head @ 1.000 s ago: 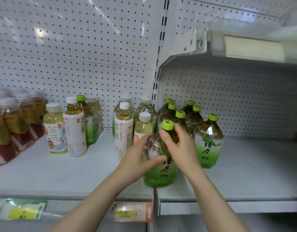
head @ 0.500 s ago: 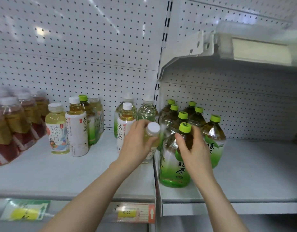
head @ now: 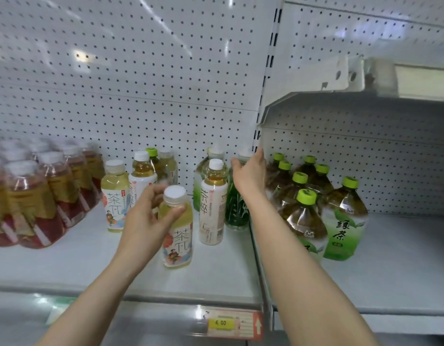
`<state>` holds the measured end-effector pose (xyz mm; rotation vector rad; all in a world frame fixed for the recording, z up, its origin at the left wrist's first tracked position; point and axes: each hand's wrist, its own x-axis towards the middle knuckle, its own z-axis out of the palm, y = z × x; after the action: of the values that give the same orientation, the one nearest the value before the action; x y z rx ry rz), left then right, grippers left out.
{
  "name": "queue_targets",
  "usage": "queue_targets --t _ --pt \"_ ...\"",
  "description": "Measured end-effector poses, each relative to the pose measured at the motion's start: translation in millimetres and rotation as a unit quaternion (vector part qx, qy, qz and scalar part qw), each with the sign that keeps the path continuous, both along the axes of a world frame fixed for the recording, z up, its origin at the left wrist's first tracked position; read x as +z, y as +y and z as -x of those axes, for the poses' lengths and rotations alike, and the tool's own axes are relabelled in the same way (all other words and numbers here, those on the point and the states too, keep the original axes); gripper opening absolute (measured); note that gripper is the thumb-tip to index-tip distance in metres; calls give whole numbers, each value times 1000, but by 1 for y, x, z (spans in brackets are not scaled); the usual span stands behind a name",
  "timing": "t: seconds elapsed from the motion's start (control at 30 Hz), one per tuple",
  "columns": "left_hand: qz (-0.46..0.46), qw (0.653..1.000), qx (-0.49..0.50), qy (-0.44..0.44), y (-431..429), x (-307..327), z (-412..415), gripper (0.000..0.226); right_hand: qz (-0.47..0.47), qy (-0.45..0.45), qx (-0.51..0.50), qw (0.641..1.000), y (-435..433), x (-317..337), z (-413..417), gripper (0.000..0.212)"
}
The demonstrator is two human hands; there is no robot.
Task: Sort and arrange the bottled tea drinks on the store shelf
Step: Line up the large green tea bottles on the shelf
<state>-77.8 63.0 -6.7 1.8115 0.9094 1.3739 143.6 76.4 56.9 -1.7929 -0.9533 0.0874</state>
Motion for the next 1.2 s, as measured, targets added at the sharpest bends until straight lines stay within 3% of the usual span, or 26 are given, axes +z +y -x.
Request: queue_targets --t 0.13,0.37,0.57,0.73,0.93,1.0,1.1,1.13,1.2 --pt "8 1000 -8 -6 8 -1 8 39 34 31 -24 999 19 -12 -10 62" --pt "-5 1000 16 -2 21 -1 6 40 67 -52 -65 994 -35 -22 14 60" --pt "-10 1000 25 7 25 0 9 40 42 -126 31 991 -93 -33 60 45" --pt "-12 1000 13 11 26 -3 24 42 11 -117 144 983 -80 -34 88 48" --pt "-12 999 14 29 21 -2 31 49 16 -125 160 979 -74 -35 93 62" --pt "-62 994 59 62 14 -2 29 52 -16 -184 122 975 -89 -35 87 59" --pt "-199 968 108 105 -3 4 21 53 -150 -278 -49 948 -126 -27 54 49" --pt "-227 961 103 122 -7 7 16 53 -156 -290 -109 938 -137 -24 35 50" --pt "-247 950 94 167 -12 11 4 57 -81 -264 -164 947 -153 -21 1 59"
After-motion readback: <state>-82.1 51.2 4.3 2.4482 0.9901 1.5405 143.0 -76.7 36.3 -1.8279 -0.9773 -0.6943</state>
